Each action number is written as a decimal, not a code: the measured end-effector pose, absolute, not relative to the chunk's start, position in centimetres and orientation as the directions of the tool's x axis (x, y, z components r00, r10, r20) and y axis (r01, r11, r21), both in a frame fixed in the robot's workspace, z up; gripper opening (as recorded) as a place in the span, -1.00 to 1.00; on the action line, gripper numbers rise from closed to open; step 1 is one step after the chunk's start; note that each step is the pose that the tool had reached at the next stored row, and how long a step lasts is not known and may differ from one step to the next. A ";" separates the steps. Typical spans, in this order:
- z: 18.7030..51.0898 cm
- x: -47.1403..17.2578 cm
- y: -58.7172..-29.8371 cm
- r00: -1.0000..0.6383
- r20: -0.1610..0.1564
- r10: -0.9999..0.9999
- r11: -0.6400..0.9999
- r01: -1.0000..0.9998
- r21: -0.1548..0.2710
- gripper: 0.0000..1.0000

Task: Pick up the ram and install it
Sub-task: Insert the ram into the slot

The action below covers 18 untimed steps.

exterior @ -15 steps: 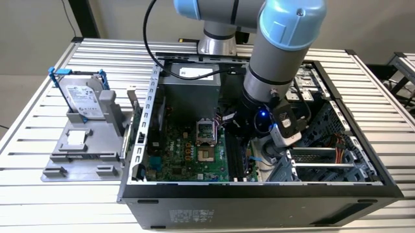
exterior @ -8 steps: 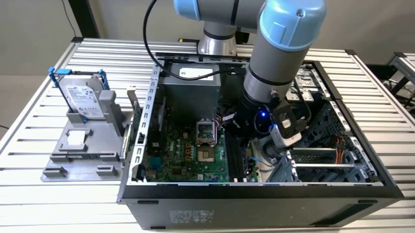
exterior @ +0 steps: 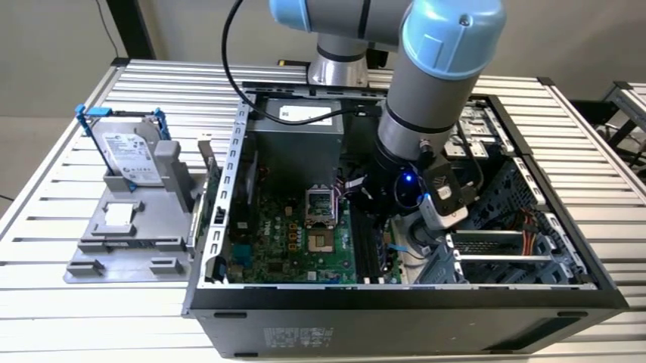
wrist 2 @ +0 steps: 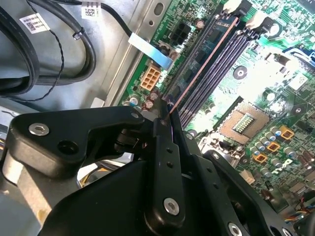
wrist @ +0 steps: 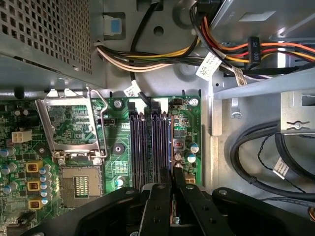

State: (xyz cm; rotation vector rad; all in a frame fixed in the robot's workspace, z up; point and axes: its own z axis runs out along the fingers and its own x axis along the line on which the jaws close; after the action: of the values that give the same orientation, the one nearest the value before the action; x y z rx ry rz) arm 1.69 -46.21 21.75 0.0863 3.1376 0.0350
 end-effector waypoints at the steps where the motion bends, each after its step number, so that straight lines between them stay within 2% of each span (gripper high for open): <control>1: 21.7 1.7 -46.2 -0.998 -0.002 0.055 0.998 0.055 0.023 -1.00; 18: 21.7 1.8 -46.4 -0.998 -0.002 0.055 0.998 0.055 0.023 -1.00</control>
State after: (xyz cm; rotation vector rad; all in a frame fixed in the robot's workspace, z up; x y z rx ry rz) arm 1.82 -46.37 21.73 0.0866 3.1375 0.0355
